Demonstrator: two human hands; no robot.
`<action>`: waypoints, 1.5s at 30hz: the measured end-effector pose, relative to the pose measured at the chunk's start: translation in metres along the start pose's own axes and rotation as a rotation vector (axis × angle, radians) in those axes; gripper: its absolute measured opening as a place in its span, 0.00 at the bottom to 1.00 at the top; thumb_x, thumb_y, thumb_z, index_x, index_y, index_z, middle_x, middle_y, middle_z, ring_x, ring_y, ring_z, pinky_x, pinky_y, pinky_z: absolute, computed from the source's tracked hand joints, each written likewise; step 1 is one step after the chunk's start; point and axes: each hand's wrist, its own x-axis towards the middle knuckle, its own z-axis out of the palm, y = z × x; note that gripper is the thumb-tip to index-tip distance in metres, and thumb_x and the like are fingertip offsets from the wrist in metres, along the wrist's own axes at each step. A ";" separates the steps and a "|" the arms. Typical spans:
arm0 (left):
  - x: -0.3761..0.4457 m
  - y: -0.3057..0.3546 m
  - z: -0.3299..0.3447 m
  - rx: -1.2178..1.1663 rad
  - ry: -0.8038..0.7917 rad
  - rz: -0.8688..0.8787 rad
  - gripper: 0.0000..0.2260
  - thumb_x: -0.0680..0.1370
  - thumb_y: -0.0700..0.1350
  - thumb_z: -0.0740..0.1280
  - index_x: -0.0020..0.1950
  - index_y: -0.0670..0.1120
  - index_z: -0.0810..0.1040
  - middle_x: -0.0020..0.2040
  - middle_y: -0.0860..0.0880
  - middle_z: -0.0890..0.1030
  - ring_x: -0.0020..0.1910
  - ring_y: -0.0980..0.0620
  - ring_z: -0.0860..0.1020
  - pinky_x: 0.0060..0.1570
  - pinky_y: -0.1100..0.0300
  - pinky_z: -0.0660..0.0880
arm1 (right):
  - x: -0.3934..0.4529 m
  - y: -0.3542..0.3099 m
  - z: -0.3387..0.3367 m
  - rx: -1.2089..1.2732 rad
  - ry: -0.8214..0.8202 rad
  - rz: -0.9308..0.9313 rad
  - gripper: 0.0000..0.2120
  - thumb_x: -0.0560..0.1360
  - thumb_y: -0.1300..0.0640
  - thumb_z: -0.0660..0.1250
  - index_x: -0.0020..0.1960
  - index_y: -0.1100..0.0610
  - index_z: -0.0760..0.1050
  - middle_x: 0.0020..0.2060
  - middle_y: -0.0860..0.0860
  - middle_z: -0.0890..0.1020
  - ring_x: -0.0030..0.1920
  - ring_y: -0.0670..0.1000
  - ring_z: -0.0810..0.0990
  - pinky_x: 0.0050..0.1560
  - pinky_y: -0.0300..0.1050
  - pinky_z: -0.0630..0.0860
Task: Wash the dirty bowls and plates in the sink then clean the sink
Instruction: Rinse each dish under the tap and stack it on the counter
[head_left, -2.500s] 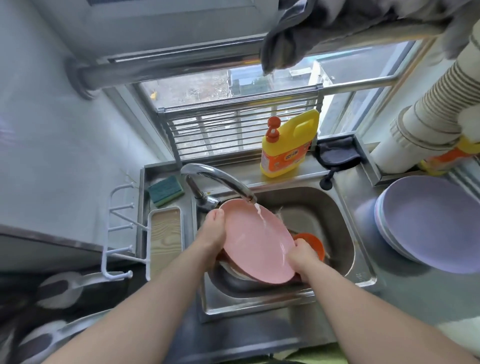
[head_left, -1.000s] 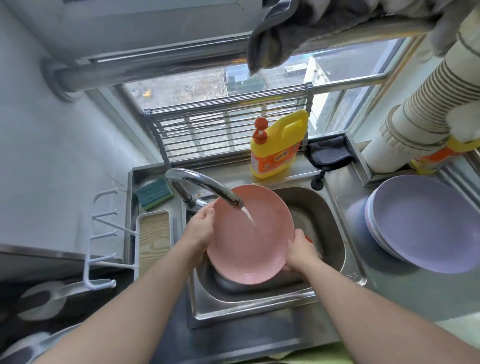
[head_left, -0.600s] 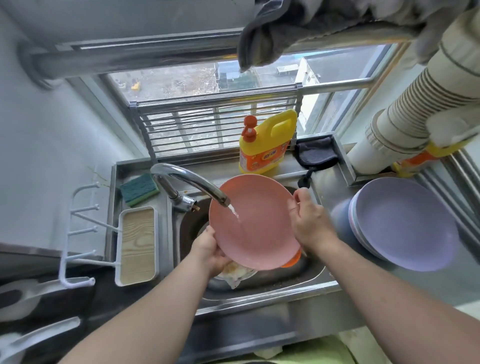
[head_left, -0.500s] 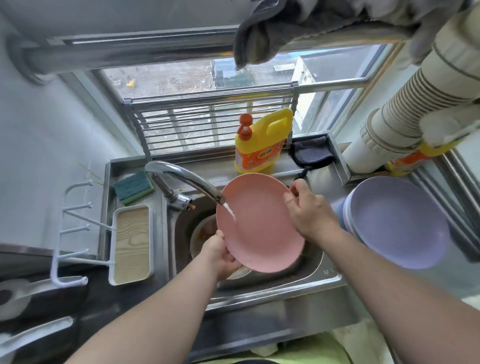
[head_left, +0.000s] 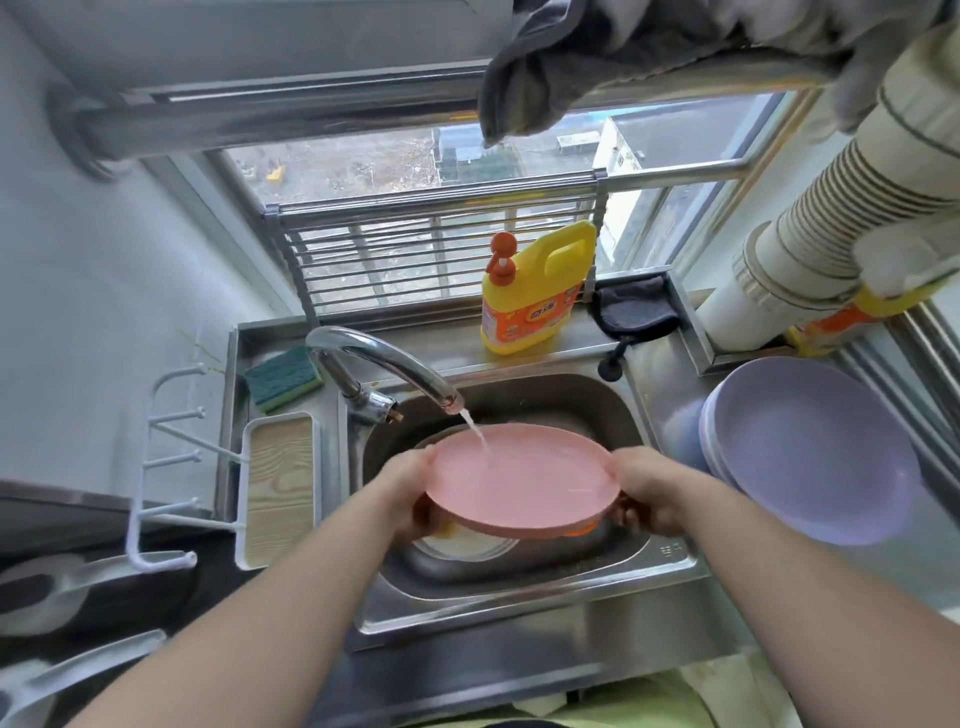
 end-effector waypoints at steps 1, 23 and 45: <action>-0.001 0.009 -0.005 0.029 0.002 0.077 0.14 0.80 0.56 0.70 0.55 0.46 0.86 0.42 0.46 0.87 0.42 0.44 0.84 0.35 0.60 0.79 | 0.002 0.007 0.012 0.010 -0.030 0.005 0.13 0.80 0.62 0.53 0.45 0.57 0.75 0.26 0.53 0.75 0.23 0.48 0.70 0.22 0.34 0.60; -0.004 -0.025 0.013 -0.621 -0.165 0.039 0.35 0.84 0.69 0.45 0.68 0.48 0.82 0.66 0.39 0.83 0.67 0.34 0.77 0.73 0.36 0.67 | -0.011 -0.060 0.016 -0.109 0.434 -0.688 0.16 0.85 0.44 0.55 0.66 0.42 0.78 0.52 0.44 0.83 0.55 0.52 0.79 0.56 0.48 0.72; -0.039 0.045 -0.017 0.185 0.178 0.581 0.17 0.87 0.59 0.57 0.59 0.53 0.81 0.54 0.51 0.87 0.52 0.55 0.84 0.48 0.59 0.78 | 0.023 0.014 0.106 0.049 0.294 -0.250 0.11 0.86 0.50 0.53 0.60 0.54 0.70 0.55 0.58 0.80 0.52 0.60 0.76 0.53 0.49 0.70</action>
